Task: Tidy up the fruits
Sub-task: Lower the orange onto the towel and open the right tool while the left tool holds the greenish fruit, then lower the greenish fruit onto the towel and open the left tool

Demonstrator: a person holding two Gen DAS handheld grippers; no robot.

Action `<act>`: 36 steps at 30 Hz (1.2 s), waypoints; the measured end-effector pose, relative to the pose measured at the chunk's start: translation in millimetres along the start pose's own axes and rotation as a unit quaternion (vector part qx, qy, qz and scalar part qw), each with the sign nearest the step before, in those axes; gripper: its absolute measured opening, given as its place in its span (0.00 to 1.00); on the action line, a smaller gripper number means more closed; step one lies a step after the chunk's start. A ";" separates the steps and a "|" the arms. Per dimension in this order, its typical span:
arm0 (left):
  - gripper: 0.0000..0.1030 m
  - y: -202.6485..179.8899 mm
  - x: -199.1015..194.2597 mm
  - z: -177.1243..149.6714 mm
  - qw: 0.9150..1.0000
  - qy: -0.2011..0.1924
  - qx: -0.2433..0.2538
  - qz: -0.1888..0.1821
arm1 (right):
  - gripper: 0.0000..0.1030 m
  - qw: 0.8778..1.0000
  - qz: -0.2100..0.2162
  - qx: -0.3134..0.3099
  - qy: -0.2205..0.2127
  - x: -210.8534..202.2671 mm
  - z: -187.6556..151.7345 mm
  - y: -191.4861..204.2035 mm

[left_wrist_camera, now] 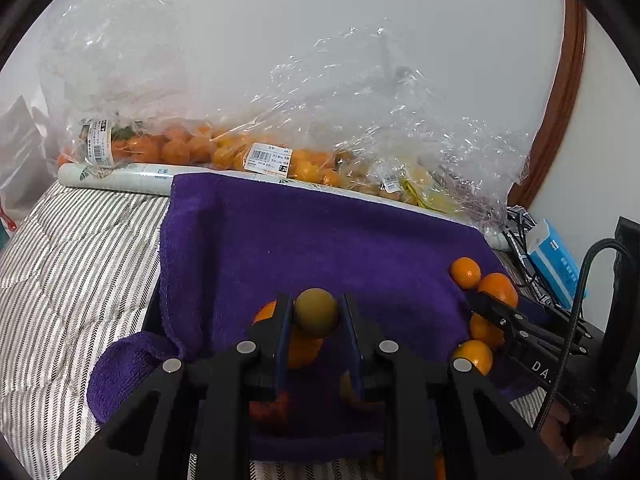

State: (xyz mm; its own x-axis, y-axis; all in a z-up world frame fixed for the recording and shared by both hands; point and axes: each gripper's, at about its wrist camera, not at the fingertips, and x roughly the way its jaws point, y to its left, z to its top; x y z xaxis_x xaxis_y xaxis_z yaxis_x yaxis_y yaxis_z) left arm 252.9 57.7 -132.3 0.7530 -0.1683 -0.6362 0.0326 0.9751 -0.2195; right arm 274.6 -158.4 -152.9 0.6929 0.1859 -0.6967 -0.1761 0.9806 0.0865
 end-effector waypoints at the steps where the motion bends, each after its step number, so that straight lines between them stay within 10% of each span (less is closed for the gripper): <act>1: 0.23 0.7 0.1 0.3 1.000 0.000 -0.002 -0.001 | 0.42 1.000 -0.001 0.000 -0.001 -0.4 -0.1 -0.2; 36: 0.28 -0.8 0.6 0.0 1.000 0.004 0.004 -0.001 | 0.43 1.000 -0.014 0.014 -0.004 -2.1 1.7 -6.9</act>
State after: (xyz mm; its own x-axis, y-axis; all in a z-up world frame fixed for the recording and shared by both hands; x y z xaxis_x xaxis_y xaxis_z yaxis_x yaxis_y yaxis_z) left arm 253.3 56.8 -132.5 0.7471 -0.1718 -0.6421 0.0396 0.9758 -0.2150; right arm 275.6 -165.4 -150.8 0.7032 0.1582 -0.6932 -0.1369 0.9868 0.0864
